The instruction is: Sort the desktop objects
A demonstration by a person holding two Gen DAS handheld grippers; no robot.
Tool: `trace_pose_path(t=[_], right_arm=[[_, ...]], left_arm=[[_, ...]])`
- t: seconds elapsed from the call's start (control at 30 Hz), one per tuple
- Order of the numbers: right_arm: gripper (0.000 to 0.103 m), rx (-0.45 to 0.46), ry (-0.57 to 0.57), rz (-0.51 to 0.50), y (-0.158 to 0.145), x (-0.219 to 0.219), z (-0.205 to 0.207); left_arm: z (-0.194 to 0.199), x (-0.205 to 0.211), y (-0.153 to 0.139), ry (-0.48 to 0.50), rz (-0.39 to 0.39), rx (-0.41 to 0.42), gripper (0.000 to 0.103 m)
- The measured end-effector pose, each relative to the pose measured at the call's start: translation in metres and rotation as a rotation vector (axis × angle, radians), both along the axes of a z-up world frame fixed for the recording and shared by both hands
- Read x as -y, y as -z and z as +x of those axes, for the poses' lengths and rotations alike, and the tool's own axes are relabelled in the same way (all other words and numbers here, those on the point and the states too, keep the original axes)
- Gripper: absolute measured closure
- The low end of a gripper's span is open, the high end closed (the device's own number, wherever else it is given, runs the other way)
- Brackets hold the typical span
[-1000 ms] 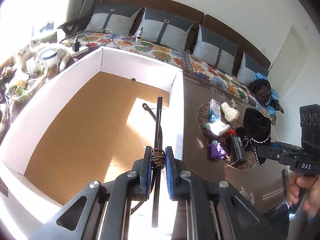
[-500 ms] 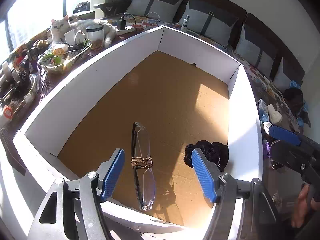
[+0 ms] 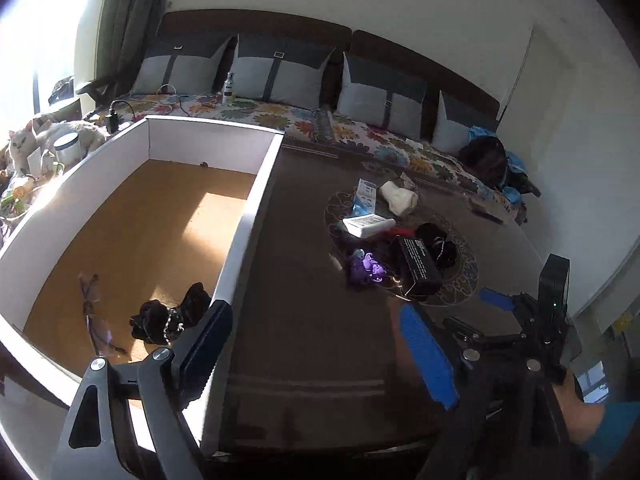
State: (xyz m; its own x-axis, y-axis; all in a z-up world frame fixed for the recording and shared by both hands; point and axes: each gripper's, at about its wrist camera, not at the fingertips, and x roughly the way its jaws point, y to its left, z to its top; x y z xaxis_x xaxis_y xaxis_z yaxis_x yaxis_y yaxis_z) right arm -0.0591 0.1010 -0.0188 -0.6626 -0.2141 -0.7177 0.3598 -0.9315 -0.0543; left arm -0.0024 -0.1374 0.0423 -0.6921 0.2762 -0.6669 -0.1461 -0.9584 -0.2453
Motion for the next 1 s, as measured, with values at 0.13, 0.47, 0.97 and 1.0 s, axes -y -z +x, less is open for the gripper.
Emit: trace_pose_path(t=[0.13,0.47,0.97,1.0], right_arm=[[0.011,0.052,0.131,0.051,0.032,-0.079,0.01],[0.01,0.132,0.238,0.067,0.065,-0.151,-0.017],[0.0,0.158,0.256,-0.005,0.075,-0.165,-0.048],[0.0,0.158,0.256,-0.005,0.075,-0.165,-0.048]], left_arm=[[-0.014,-0.072,0.048,0.092,-0.069,0.095,0.013],[-0.079,-0.16,0.136,0.119,-0.21,0.214,0.013],[-0.152,-0.182,0.142,0.099,-0.274,0.139,0.0],[-0.152,-0.182,0.142,0.099,-0.274,0.139,0.0]])
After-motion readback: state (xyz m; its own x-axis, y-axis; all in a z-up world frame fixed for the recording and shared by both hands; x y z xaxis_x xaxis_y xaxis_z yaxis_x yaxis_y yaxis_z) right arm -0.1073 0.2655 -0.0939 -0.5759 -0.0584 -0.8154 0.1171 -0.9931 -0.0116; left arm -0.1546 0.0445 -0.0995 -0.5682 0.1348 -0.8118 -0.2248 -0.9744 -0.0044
